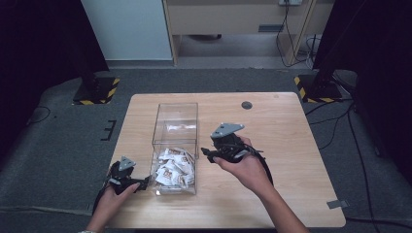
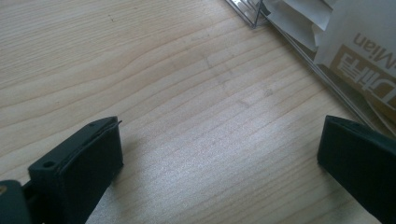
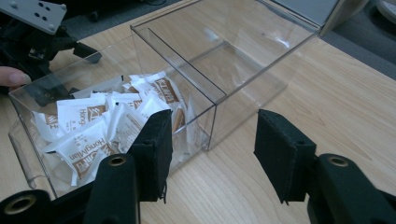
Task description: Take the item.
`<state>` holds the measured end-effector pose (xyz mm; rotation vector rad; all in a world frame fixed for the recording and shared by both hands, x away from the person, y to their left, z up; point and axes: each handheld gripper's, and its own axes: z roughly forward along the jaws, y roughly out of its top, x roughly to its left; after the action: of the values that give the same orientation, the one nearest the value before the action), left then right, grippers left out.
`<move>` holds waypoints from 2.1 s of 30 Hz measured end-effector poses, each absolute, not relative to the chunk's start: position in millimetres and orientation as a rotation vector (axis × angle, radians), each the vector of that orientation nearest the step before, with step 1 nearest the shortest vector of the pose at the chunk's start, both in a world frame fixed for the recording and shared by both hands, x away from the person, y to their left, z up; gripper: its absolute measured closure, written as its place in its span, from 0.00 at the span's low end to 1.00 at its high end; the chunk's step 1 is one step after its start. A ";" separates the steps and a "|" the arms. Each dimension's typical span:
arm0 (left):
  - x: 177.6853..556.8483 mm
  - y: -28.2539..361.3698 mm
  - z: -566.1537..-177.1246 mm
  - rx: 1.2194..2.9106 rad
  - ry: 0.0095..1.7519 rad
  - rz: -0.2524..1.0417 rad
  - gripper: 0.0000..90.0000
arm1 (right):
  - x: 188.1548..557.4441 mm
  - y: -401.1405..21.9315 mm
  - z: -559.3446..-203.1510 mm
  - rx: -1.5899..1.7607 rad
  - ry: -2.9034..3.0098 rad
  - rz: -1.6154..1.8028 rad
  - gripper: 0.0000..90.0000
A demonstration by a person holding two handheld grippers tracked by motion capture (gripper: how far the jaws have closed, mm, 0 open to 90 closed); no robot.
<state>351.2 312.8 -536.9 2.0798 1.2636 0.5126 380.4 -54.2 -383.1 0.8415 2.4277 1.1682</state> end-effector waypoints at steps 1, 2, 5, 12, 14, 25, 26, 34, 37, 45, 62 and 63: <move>351.2 312.7 -536.9 2.078 1.265 0.512 0.00 | 380.2 -52.3 -383.5 0.838 2.428 1.173 0.54; 351.2 312.7 -536.9 2.078 1.265 0.512 0.00 | 380.0 -50.7 -383.8 0.836 2.431 1.174 0.55; 351.2 312.8 -536.9 2.080 1.263 0.513 0.00 | 379.0 -45.4 -384.3 0.814 2.445 1.171 0.58; 351.2 312.8 -536.9 2.080 1.264 0.513 0.00 | 375.4 -30.5 -382.9 0.767 2.462 1.200 0.65; 351.2 312.8 -536.9 2.080 1.264 0.513 0.00 | 375.1 -29.3 -383.2 0.766 2.464 1.202 0.65; 351.2 312.8 -536.9 2.080 1.264 0.513 0.00 | 370.9 -8.4 -394.1 0.702 2.518 1.205 0.72; 351.2 312.8 -536.9 2.080 1.264 0.513 0.00 | 370.6 -6.4 -395.5 0.697 2.523 1.204 0.73; 351.2 312.8 -536.9 2.080 1.263 0.513 0.00 | 366.4 10.6 -407.5 0.654 2.570 1.182 0.75; 351.2 312.8 -536.9 2.080 1.264 0.513 0.00 | 364.4 16.8 -411.1 0.639 2.581 1.175 0.76; 351.2 312.8 -536.9 2.080 1.264 0.513 0.00 | 363.0 26.9 -421.2 0.626 2.607 1.158 0.78; 351.2 312.8 -536.8 2.080 1.264 0.512 0.00 | 365.7 37.0 -442.7 0.615 2.655 1.104 0.83; 351.2 312.8 -536.9 2.080 1.263 0.513 0.00 | 365.8 37.6 -444.5 0.625 2.657 1.097 0.84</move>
<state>351.2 312.8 -536.9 2.0800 1.2634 0.5126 365.8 37.6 -444.5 0.6250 2.6566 1.0973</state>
